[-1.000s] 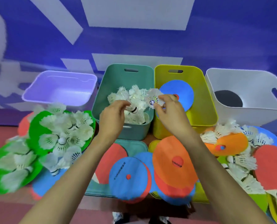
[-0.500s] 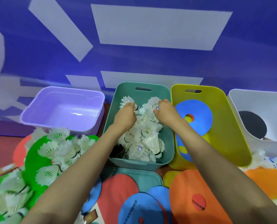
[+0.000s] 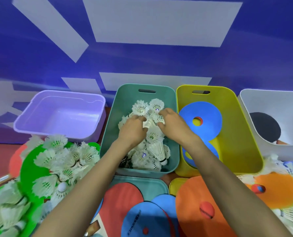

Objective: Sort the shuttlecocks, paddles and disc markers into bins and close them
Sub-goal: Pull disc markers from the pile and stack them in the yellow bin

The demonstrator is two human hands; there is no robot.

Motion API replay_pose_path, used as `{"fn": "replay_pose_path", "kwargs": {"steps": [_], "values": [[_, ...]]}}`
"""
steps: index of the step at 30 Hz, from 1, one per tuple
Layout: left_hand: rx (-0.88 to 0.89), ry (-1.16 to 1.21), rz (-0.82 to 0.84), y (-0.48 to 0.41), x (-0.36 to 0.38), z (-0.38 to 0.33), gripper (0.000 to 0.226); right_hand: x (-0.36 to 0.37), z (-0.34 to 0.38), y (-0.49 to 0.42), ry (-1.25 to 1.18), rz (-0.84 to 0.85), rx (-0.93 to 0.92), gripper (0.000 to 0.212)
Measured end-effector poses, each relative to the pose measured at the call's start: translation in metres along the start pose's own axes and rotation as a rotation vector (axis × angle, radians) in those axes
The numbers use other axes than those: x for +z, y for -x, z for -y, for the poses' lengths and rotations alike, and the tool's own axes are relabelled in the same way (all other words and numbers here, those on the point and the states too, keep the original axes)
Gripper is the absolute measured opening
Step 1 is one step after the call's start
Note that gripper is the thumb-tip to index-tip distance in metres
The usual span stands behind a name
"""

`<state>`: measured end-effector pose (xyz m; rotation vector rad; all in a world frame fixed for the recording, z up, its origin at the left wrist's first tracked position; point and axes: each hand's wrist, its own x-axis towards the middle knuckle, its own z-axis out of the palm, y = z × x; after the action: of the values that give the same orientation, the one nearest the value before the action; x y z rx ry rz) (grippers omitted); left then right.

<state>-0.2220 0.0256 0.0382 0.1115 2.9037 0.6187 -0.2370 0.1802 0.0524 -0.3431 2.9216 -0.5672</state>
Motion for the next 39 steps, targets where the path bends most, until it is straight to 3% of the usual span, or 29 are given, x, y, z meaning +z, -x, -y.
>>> {"fn": "replay_pose_path", "kwargs": {"steps": [10, 14, 19, 24, 31, 35, 39], "values": [[0.204, 0.222, -0.240, 0.109, 0.023, -0.088, 0.025, -0.035, -0.058, 0.151, -0.166, -0.347, -0.154, 0.035], [0.344, 0.289, -0.219, 0.137, 0.052, -0.129, 0.026, -0.042, -0.100, 0.205, -0.175, -0.391, -0.109, 0.033], [0.393, 0.312, -0.104, 0.155, 0.103, -0.179, 0.028, -0.040, -0.156, 0.255, -0.248, -0.433, 0.025, 0.028], [0.390, 0.206, 0.099, 0.147, 0.155, -0.223, 0.028, -0.029, -0.219, 0.276, -0.199, -0.343, 0.179, 0.028], [0.414, 0.001, 0.343, 0.115, 0.204, -0.284, 0.053, -0.020, -0.271, 0.257, -0.133, -0.164, 0.310, 0.037], [0.490, -0.274, 0.363, 0.091, 0.223, -0.303, 0.053, -0.021, -0.285, 0.232, -0.097, -0.229, 0.358, 0.044], [0.473, -0.505, 0.321, 0.075, 0.235, -0.311, 0.050, -0.019, -0.295, 0.213, 0.008, -0.160, 0.382, 0.045]]}}
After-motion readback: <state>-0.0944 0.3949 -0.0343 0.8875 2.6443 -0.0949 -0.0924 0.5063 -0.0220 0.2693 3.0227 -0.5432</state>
